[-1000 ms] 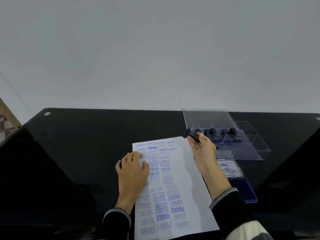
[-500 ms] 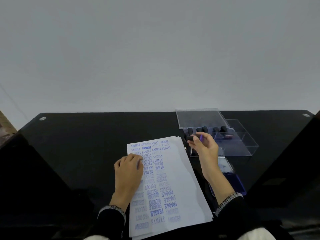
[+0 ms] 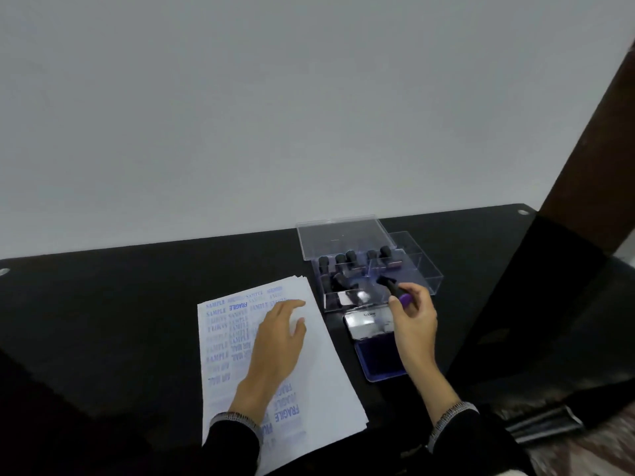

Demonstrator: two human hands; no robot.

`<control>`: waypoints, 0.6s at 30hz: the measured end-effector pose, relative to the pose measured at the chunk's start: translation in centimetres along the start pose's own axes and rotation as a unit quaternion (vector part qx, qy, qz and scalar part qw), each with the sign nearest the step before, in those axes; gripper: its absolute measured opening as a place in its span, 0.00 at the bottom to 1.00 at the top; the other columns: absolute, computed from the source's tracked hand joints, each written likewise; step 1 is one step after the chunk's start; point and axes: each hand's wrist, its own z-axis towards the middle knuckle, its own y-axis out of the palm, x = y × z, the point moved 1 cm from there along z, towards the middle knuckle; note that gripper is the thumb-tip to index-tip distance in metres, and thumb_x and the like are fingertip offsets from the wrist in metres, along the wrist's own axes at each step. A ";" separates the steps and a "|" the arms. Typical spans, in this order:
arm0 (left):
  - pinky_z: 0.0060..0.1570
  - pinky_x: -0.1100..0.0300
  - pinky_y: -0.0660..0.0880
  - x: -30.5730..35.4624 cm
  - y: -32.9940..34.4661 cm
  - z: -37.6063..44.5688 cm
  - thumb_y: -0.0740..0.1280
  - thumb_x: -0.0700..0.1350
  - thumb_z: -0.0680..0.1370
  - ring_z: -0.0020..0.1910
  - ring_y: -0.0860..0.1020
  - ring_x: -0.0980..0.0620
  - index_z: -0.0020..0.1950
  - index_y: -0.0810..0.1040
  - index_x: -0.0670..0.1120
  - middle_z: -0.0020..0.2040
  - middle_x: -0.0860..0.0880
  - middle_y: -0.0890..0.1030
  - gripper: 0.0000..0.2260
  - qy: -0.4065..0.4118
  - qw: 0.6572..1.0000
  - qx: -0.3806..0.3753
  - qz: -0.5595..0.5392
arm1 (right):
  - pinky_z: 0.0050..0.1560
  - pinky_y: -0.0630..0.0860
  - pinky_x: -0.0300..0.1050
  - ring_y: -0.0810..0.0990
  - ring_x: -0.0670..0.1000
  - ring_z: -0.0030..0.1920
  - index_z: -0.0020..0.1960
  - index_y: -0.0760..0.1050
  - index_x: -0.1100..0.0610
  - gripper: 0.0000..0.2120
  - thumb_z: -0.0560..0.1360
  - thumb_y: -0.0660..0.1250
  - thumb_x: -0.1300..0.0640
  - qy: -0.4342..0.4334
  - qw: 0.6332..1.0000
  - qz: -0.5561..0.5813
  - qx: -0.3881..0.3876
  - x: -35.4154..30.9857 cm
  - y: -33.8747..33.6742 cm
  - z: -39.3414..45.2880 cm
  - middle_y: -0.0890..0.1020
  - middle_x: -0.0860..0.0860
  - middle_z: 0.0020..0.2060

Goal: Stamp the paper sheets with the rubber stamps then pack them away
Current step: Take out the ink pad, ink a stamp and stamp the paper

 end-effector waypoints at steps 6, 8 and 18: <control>0.70 0.60 0.56 0.7 2.9 0.7 0.60 0.52 0.82 0.74 0.58 0.56 0.76 0.58 0.59 0.76 0.57 0.59 0.23 0.025 0.997 -0.060 0.045 | 0.49 0.76 0.34 0.80 0.43 0.51 0.55 0.75 0.52 0.11 0.75 0.67 0.63 -0.005 0.999 -0.033 -0.042 0.7 -1.0 1.4 0.78 0.50 0.53; 0.71 0.57 0.56 0.6 3.1 0.7 0.59 0.53 0.81 0.75 0.58 0.56 0.76 0.56 0.61 0.77 0.57 0.58 0.24 0.026 0.997 -0.054 0.052 | 0.49 0.76 0.32 0.80 0.42 0.50 0.55 0.75 0.53 0.11 0.75 0.68 0.62 -0.022 0.998 -0.036 -0.049 0.4 -0.8 2.0 0.78 0.48 0.51; 0.69 0.53 0.67 0.5 3.2 0.5 0.61 0.53 0.80 0.68 0.68 0.55 0.76 0.51 0.64 0.71 0.56 0.70 0.28 0.029 0.997 -0.046 0.054 | 0.47 0.78 0.40 0.79 0.49 0.44 0.53 0.75 0.51 0.08 0.75 0.69 0.58 -0.039 0.969 -0.207 -0.131 -1.1 2.6 7.5 0.79 0.52 0.46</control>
